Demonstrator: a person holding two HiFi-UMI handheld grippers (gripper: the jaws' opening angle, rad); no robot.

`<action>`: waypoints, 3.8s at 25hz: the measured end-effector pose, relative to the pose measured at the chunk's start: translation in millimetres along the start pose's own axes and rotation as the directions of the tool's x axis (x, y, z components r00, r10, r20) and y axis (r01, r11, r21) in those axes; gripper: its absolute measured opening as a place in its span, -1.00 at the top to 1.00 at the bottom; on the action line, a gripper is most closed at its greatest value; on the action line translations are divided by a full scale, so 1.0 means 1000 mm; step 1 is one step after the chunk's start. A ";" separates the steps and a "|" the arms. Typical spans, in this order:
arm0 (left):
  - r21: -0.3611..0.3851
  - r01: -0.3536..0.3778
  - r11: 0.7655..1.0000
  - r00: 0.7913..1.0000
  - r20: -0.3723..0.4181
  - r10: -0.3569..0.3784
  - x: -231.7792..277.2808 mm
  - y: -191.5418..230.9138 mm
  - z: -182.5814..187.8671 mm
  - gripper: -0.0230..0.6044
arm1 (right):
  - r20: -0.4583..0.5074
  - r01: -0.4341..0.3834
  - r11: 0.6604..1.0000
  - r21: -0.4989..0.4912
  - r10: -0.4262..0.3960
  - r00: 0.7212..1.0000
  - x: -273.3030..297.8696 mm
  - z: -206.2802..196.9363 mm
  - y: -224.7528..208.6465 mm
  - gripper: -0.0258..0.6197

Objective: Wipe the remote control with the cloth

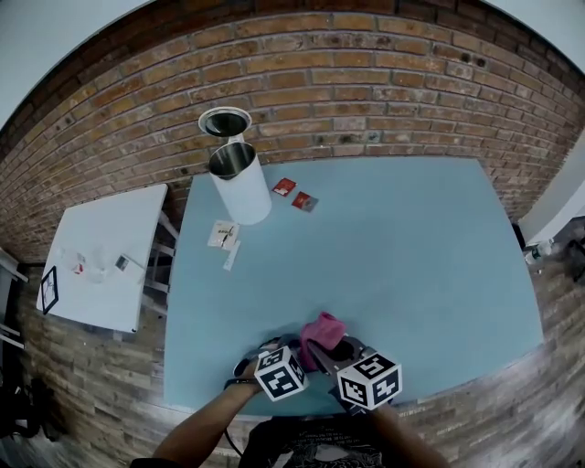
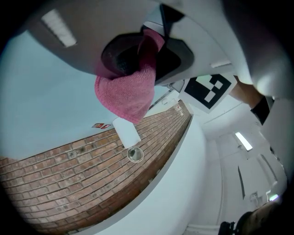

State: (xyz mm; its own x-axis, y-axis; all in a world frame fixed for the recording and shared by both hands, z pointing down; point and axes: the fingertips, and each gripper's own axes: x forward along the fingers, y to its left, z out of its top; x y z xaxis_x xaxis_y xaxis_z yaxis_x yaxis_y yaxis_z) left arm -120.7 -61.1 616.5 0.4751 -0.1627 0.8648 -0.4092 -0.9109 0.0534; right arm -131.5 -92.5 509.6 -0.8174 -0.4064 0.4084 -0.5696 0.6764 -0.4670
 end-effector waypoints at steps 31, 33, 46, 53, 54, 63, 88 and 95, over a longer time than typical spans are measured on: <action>0.037 0.068 0.997 0.982 -0.176 -0.060 -0.001 -0.001 -0.011 0.17 | 0.027 0.040 0.992 0.118 -0.043 0.999 -0.008 -0.027 -0.035 0.72; 0.035 0.066 0.997 0.982 -0.182 -0.058 -0.001 0.000 -0.011 0.17 | 0.032 0.045 0.992 0.122 -0.049 0.998 -0.012 -0.026 -0.041 0.72; 0.028 0.068 0.997 0.975 -0.214 -0.061 -0.001 0.001 -0.012 0.17 | 0.066 0.077 0.982 0.172 -0.089 0.994 -0.040 -0.024 -0.074 0.72; 0.026 0.081 0.996 0.965 -0.251 -0.072 0.000 0.000 -0.013 0.17 | 0.085 0.105 0.977 0.187 -0.122 0.989 -0.055 -0.020 -0.096 0.72; 0.025 0.082 0.996 0.964 -0.254 -0.073 0.000 0.000 -0.013 0.17 | 0.087 0.108 0.976 0.187 -0.126 0.988 -0.057 -0.020 -0.099 0.72; 0.024 0.082 0.996 0.961 -0.266 -0.073 0.000 0.001 -0.014 0.16 | 0.121 0.166 0.970 0.179 -0.189 0.974 -0.070 -0.003 -0.129 0.72; 0.019 0.089 0.996 0.961 -0.264 -0.081 0.000 0.002 -0.013 0.16 | 0.060 0.319 0.946 0.063 -0.323 0.945 -0.054 -0.019 -0.125 0.72; 0.020 0.094 0.995 0.960 -0.267 -0.085 0.000 0.002 -0.012 0.16 | 0.066 0.369 0.925 0.092 -0.376 0.924 -0.070 -0.029 -0.120 0.72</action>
State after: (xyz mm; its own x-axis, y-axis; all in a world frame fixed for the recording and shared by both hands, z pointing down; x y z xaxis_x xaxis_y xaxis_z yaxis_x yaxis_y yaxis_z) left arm -130.7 -58.5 622.2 0.2828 0.0228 0.9589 -0.3471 -0.9295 0.1245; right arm -3.3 -127.3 560.3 -0.5472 -0.6702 0.5015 -0.8366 0.4188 -0.3531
